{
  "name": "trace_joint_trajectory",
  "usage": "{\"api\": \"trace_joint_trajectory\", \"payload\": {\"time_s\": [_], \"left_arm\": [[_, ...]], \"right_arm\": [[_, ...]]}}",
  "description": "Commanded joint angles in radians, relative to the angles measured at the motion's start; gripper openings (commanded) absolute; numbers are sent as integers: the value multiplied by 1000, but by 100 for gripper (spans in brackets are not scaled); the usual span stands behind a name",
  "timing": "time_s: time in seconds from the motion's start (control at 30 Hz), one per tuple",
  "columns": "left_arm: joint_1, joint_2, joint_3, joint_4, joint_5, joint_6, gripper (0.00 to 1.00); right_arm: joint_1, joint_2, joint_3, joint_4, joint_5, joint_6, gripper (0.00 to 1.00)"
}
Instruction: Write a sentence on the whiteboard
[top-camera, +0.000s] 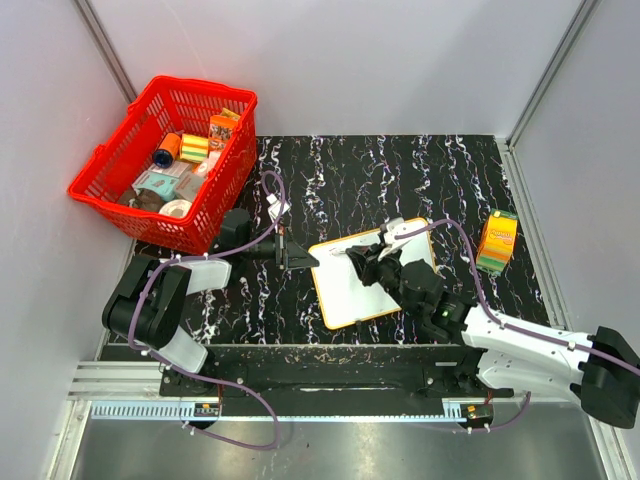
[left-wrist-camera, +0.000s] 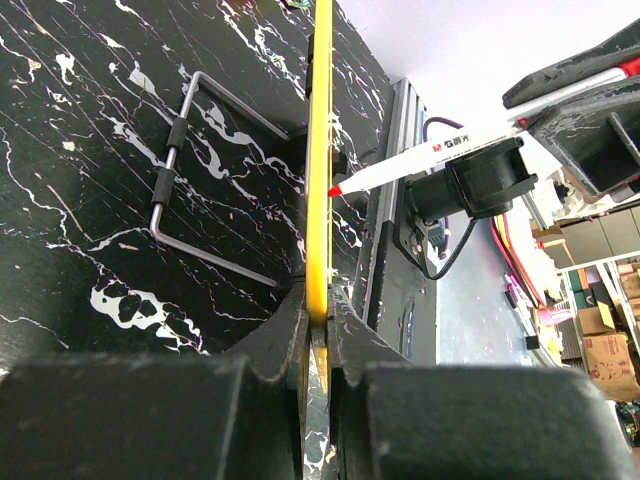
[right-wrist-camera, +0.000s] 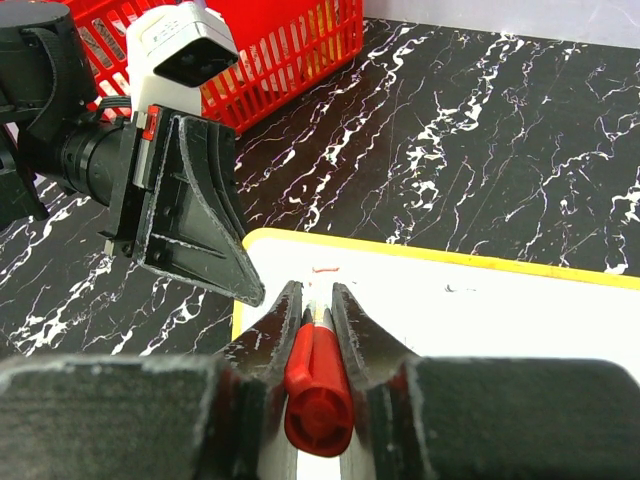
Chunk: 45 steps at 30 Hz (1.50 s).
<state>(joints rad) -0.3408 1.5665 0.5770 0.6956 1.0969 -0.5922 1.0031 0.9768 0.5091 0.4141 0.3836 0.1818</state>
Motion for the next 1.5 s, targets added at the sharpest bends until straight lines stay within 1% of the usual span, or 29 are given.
{"api": "trace_joint_trajectory", "payload": {"time_s": [0.0, 0.33, 0.47, 0.6, 0.73, 0.77, 1.0, 1.13, 1.27, 1.47], "left_arm": [[-15, -6, -5, 32, 15, 92, 0], [-17, -5, -5, 30, 15, 94, 0], [-18, -6, -5, 28, 12, 95, 0], [-18, -10, -8, 27, 6, 89, 0], [-15, -17, 7, -103, -43, 155, 0], [-12, -17, 6, -107, -49, 158, 0], [57, -56, -54, -76, -75, 134, 0], [92, -65, -95, -4, -81, 92, 0], [123, -77, -115, 25, -88, 71, 0], [126, -63, -118, 81, -52, 40, 0]], "right_arm": [[3, -24, -12, -4, 8, 15, 0], [3, -47, -23, -28, 0, 31, 0], [3, -96, -24, 0, 3, 41, 0], [3, -139, -41, 86, -3, 15, 0], [3, -96, -18, 106, 0, -18, 0], [3, -86, -17, 110, -2, -21, 0], [3, -49, -7, 153, -38, -24, 0], [3, -15, 11, 153, -58, -42, 0], [3, 6, 22, 172, -75, -76, 0], [3, 30, 43, 167, -106, -136, 0]]}}
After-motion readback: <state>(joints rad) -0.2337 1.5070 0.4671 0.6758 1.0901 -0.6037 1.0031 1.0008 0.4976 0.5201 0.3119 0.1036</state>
